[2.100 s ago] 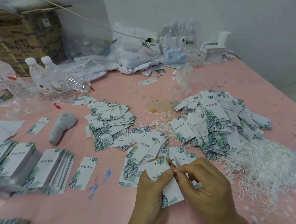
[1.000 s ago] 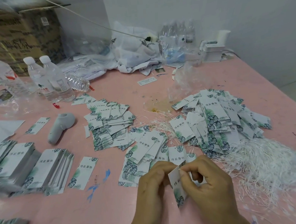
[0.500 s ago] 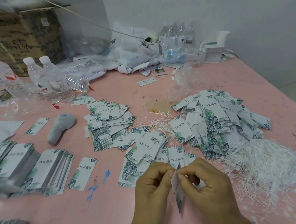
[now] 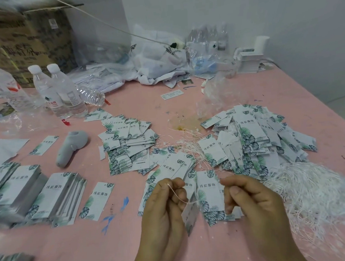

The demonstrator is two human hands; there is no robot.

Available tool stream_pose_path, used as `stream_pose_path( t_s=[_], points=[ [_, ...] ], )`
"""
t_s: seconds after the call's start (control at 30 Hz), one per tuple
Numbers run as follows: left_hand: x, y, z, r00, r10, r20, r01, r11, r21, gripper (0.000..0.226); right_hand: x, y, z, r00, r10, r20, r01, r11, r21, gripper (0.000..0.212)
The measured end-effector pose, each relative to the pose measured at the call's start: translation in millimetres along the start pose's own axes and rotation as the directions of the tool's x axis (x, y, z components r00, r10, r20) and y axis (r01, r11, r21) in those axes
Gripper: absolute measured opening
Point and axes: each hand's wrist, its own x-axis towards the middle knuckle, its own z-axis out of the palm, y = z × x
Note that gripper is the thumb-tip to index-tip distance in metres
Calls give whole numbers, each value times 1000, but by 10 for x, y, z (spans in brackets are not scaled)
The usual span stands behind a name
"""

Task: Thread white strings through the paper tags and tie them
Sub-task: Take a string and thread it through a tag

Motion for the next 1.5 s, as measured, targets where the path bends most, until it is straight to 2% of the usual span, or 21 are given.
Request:
stream_pose_path(
  t_s=[0.07,0.17,0.23,0.37,0.53,0.63,0.77,0.83,0.9,0.93,1.03,1.17,1.27,1.37,1.5],
  points=[
    [19,42,-23,1000,-8,-6,8,998,-68,27,35,-5,-54,994,104,32,-108,982,153,27],
    [22,102,-21,1000,-13,7,13,995,-104,29,76,-1,-99,969,214,127,-241,932,270,34],
    [18,117,-15,1000,-1,6,1,995,-95,28,81,-8,-92,947,254,198,-307,900,310,26],
    [6,161,-16,997,-47,58,55,986,-156,23,84,-66,-71,906,312,286,-411,809,420,41],
    [-16,172,-43,987,-100,123,126,966,-224,22,96,-114,-59,865,371,338,-502,625,598,43],
    [-22,154,-27,990,-97,104,110,987,-121,18,118,-92,-74,854,392,341,-513,534,672,46],
    [-54,69,43,986,-114,119,108,992,58,11,157,-56,-141,851,391,351,-515,485,707,64],
    [-84,2,59,978,-146,147,129,985,118,6,181,-33,-168,865,393,313,-486,501,716,60],
    [-115,-73,65,964,-179,195,148,976,160,8,198,-20,-175,885,396,244,-443,560,700,30],
    [-128,-113,67,957,-194,218,158,972,173,9,200,-23,-173,895,401,195,-421,611,671,21],
    [-151,-211,61,946,-219,241,162,958,235,11,199,51,-215,930,355,93,-353,797,489,22],
    [-129,-266,44,953,-212,217,157,956,247,14,179,145,-254,959,283,30,-282,931,233,31],
    [-111,-283,20,963,-182,198,132,962,241,18,153,197,-230,965,260,33,-261,964,42,27],
    [-106,-298,7,976,-126,177,75,960,269,8,109,226,-139,949,309,58,-311,950,22,25],
    [-134,-304,12,981,-84,176,18,938,347,11,75,211,-35,939,336,72,-340,940,44,15]
  ],
)
